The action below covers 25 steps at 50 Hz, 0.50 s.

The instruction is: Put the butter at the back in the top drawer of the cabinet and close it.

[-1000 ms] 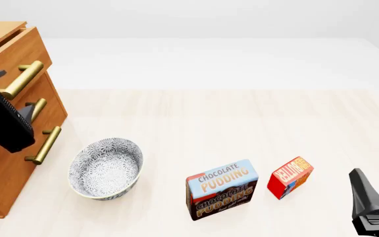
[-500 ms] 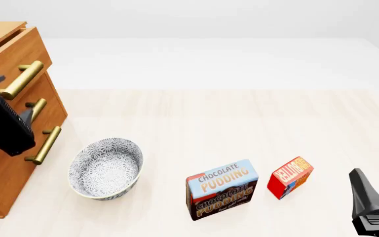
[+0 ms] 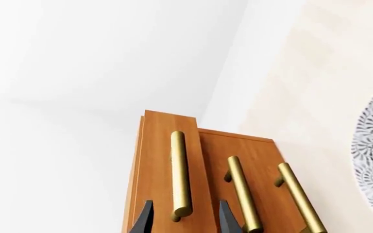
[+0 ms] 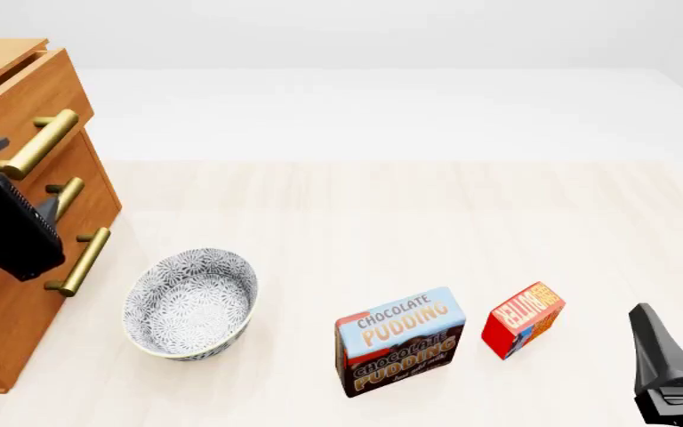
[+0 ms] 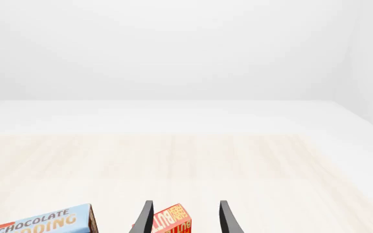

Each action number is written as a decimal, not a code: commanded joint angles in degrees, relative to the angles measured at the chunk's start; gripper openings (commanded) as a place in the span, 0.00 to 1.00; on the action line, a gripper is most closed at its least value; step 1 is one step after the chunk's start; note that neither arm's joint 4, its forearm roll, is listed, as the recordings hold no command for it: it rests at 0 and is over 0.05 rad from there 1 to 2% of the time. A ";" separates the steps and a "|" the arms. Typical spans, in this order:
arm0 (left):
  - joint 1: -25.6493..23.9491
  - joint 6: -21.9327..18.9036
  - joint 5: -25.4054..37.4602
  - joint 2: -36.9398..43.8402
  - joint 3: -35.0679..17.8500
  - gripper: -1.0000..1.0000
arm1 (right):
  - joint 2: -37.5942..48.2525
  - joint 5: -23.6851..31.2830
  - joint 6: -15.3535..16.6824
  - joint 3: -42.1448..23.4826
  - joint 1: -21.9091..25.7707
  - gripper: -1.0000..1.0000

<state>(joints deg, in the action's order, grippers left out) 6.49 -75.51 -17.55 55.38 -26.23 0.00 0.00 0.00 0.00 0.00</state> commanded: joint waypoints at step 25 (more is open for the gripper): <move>1.15 0.21 -1.95 2.97 -0.88 1.00 | 0.00 0.00 0.00 0.00 0.00 1.00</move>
<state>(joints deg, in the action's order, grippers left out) 7.55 -75.31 -18.80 57.45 -27.14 0.00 0.00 0.00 0.00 0.00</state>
